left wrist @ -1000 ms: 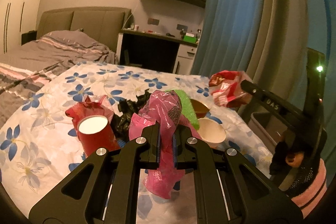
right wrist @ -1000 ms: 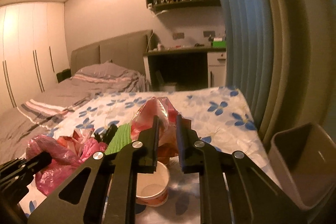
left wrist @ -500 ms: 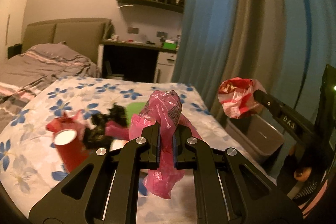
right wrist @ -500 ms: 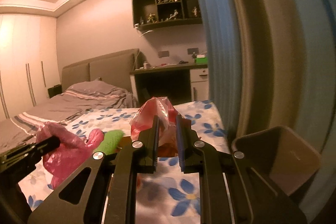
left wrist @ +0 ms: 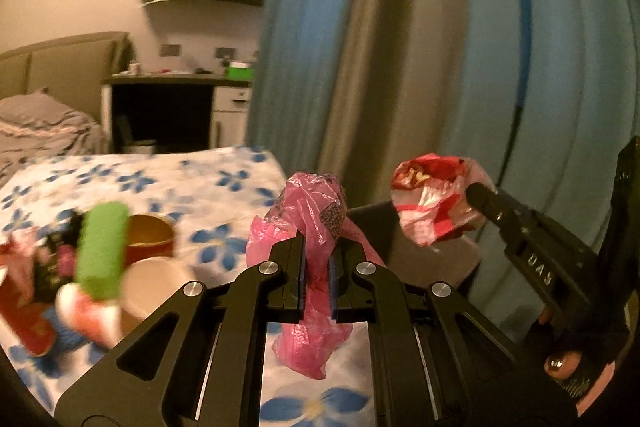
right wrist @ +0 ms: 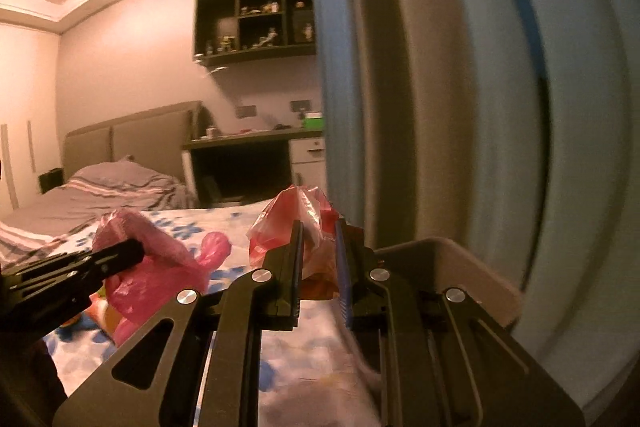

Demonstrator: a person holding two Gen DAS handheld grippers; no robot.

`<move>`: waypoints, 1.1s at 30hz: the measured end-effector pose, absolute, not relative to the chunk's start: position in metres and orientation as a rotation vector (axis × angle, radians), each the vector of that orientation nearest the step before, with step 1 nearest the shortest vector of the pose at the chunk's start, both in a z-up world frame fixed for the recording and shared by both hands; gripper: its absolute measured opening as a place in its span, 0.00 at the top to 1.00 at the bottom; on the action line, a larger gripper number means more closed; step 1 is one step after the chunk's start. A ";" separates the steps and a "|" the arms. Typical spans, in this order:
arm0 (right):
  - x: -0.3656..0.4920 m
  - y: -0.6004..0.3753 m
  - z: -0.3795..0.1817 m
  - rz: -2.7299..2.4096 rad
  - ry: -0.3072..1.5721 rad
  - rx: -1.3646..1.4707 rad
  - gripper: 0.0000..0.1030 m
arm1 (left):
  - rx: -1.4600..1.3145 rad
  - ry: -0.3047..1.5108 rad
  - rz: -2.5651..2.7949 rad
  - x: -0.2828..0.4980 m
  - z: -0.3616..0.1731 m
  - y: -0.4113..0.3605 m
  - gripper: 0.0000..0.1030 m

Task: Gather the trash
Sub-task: 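Carry the pink bag and red-white wrapper with both tools over the grey bin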

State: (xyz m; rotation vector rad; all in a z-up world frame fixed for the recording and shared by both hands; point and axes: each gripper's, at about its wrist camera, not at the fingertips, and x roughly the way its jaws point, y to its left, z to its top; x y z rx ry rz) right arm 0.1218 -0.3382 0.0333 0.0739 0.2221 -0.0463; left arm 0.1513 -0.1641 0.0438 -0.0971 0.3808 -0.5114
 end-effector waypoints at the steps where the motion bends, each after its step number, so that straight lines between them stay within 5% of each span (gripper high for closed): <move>1: 0.121 -0.342 0.032 -0.059 0.223 0.073 0.84 | -0.095 0.379 -0.525 0.155 0.043 -0.173 0.93; 33: 0.164 -0.419 -0.007 -0.225 0.302 0.108 0.84 | -0.088 0.508 -0.693 0.248 -0.022 -0.311 0.93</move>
